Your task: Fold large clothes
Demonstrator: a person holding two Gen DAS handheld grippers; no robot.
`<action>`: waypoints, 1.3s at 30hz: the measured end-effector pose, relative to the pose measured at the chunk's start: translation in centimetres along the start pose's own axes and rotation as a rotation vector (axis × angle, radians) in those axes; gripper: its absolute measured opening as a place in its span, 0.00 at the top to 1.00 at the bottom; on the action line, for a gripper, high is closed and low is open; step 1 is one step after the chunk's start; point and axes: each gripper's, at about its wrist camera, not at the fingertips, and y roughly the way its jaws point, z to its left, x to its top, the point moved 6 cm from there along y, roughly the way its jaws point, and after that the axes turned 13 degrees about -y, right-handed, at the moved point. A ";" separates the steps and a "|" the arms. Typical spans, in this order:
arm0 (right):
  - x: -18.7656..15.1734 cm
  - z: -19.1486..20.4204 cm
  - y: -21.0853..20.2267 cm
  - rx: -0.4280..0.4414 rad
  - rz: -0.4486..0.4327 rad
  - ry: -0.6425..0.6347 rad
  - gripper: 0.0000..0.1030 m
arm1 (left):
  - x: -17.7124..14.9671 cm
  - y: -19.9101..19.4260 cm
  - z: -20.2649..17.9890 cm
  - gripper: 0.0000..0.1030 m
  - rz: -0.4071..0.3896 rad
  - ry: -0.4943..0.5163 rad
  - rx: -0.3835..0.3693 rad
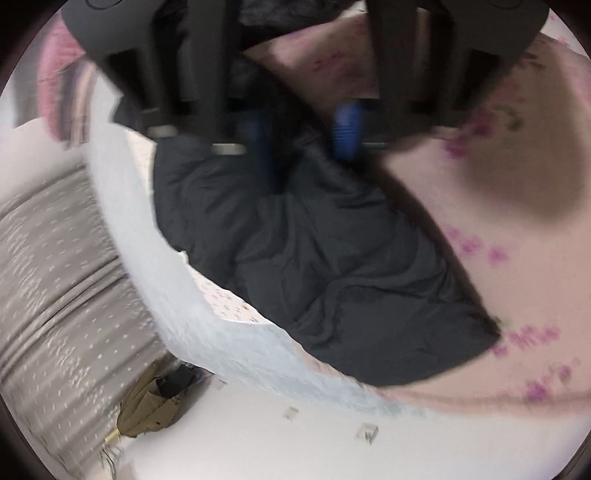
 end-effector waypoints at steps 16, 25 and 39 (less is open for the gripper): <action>0.4 -1.2 -1.0 0.016 -0.055 0.086 0.24 | -11.7 -9.1 -13.0 0.95 -0.102 0.512 -0.413; 0.5 -3.0 -1.8 0.016 -0.084 0.147 0.24 | -23.9 -3.9 -13.6 0.94 0.092 0.804 -0.359; 1.0 -5.0 -3.6 0.033 -0.146 0.234 0.24 | -29.7 -4.1 -13.8 0.37 0.238 0.823 -0.425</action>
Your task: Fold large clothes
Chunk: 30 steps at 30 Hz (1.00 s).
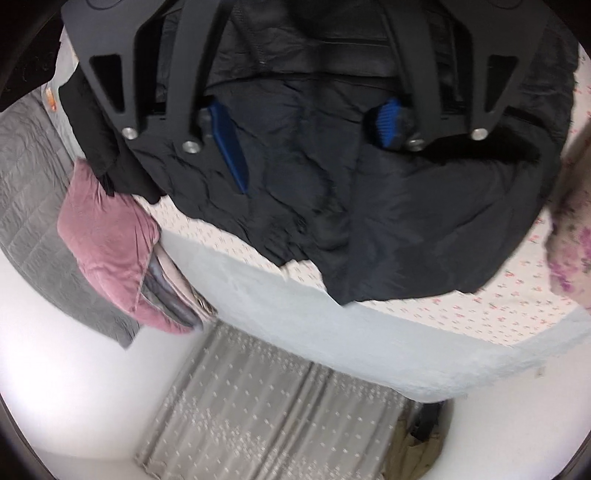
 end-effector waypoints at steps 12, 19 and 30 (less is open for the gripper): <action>1.6 -3.7 -2.8 0.002 -0.093 0.152 0.24 | -8.3 4.1 -3.5 0.37 0.129 0.746 0.406; 2.0 -4.7 -4.0 -0.031 -0.130 0.174 0.24 | -8.3 0.4 -5.3 0.37 0.103 0.673 0.274; 1.9 -3.4 -3.9 -0.066 -0.126 0.099 0.24 | -2.0 -7.7 6.3 0.34 0.035 -0.197 0.022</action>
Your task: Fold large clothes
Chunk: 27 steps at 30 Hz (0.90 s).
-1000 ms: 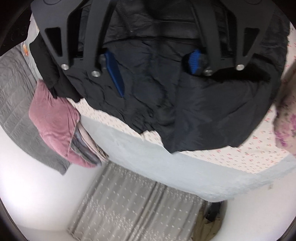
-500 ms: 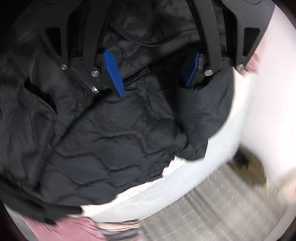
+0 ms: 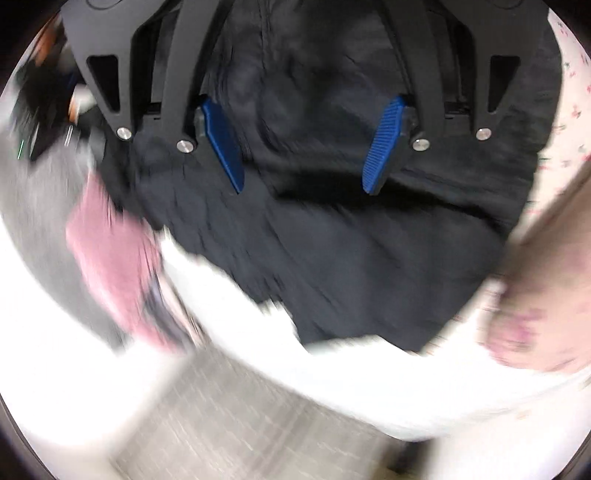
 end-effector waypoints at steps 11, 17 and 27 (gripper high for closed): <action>-0.8 0.9 0.7 0.018 0.029 -0.021 0.24 | 4.7 8.9 3.0 0.34 0.083 -0.164 0.234; -1.0 1.5 1.0 0.048 0.045 -0.029 0.24 | 2.9 9.2 0.0 0.71 0.058 -0.125 0.184; -0.9 1.0 0.8 0.043 0.028 0.000 0.24 | 0.6 10.6 -11.8 0.72 0.075 0.102 -0.046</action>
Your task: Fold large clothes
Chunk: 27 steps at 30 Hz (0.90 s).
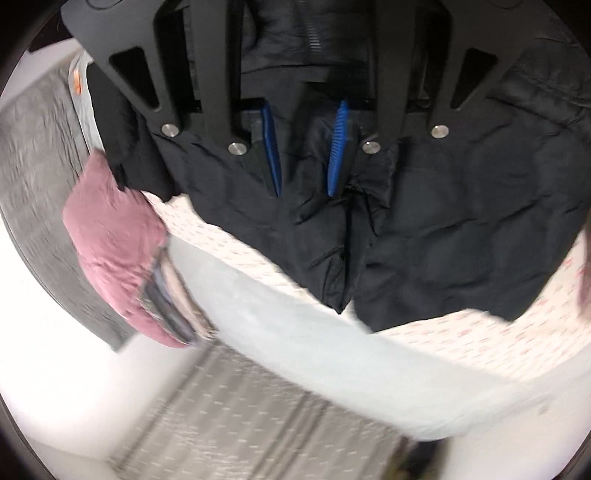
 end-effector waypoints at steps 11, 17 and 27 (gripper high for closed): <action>0.6 -1.5 -1.0 -0.026 -0.010 0.039 0.24 | -5.5 3.4 -3.8 0.27 0.241 0.140 -0.098; 0.7 -1.4 -1.2 -0.055 -0.011 0.014 0.24 | -6.4 1.3 -4.2 0.25 0.234 0.212 -0.057; 1.0 -1.5 -1.6 -0.152 -0.025 -0.056 0.24 | -1.5 -8.4 -1.3 0.20 0.071 0.046 -0.217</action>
